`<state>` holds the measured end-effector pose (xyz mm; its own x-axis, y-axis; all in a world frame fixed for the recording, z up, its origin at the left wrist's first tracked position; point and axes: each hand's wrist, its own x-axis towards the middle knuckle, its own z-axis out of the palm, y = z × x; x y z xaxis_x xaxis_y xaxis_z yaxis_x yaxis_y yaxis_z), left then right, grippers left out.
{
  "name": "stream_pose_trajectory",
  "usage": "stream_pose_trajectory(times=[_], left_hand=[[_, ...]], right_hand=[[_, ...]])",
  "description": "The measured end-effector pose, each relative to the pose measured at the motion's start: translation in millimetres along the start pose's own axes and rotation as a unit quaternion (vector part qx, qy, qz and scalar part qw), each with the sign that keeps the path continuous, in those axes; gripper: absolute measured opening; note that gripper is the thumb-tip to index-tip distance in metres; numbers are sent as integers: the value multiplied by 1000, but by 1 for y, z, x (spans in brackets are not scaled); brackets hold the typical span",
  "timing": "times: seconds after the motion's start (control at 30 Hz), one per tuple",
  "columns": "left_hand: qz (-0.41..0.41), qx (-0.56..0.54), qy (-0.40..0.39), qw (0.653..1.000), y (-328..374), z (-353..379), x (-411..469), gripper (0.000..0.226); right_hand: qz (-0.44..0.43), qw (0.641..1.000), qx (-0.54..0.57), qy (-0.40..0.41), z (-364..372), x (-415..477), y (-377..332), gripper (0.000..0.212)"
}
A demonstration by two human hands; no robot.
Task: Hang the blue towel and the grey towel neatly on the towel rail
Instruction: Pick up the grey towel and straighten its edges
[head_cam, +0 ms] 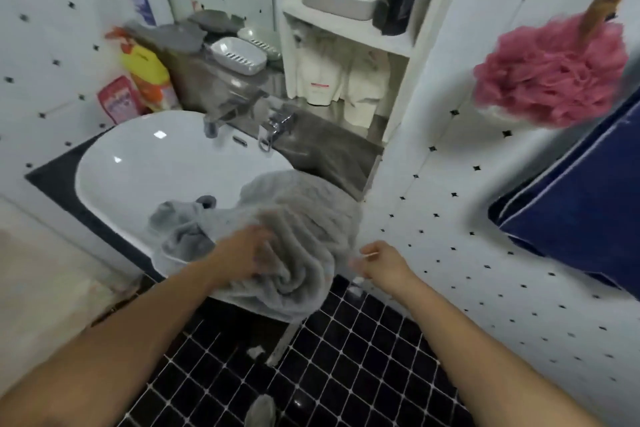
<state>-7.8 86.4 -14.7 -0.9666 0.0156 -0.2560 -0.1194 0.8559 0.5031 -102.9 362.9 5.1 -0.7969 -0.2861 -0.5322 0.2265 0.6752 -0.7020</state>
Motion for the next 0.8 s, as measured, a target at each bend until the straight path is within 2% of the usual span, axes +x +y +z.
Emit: stream_pose_trajectory(times=[0.07, 0.17, 0.23, 0.3, 0.33, 0.4, 0.47, 0.57, 0.63, 0.7, 0.8], left_hand=[[68, 103, -58, 991, -36, 11, 0, 52], [78, 258, -26, 963, -75, 19, 9, 46], [83, 233, -17, 969, -83, 20, 19, 36], [63, 195, 12, 979, -81, 14, 30, 23], [35, 139, 29, 989, -80, 9, 35, 17], [-41, 0, 33, 999, -74, -1, 42, 22], [-85, -133, 31, 987, -62, -14, 48, 24], [-85, -304, 29, 948, -33, -33, 56, 23], [-72, -423, 19, 903, -7, -42, 57, 17], [-48, -515, -6, 856, 20, -47, 58, 15], [8, -604, -60, 794, 66, -50, 58, 17]], right_hand=[[2, 1000, -15, -21, 46, 9, -14, 33], [-12, 996, -50, -75, 112, 17, -34, 41], [-29, 993, -77, -87, 146, 21, -43, 32], [-38, 992, -96, -79, 164, 27, -52, 34], [-33, 994, -80, -72, 169, 31, -57, 41], [-19, 998, -35, -50, 174, 36, -64, 62], [-28, 1000, -12, -7, 173, 37, -72, 76], [-61, 994, 44, 76, 153, 30, -85, 55], [-49, 984, 130, 109, 128, 20, -85, 38], [-27, 955, 272, 119, 97, 3, -84, 23], [-5, 893, 428, 137, 48, -31, -80, 20]])
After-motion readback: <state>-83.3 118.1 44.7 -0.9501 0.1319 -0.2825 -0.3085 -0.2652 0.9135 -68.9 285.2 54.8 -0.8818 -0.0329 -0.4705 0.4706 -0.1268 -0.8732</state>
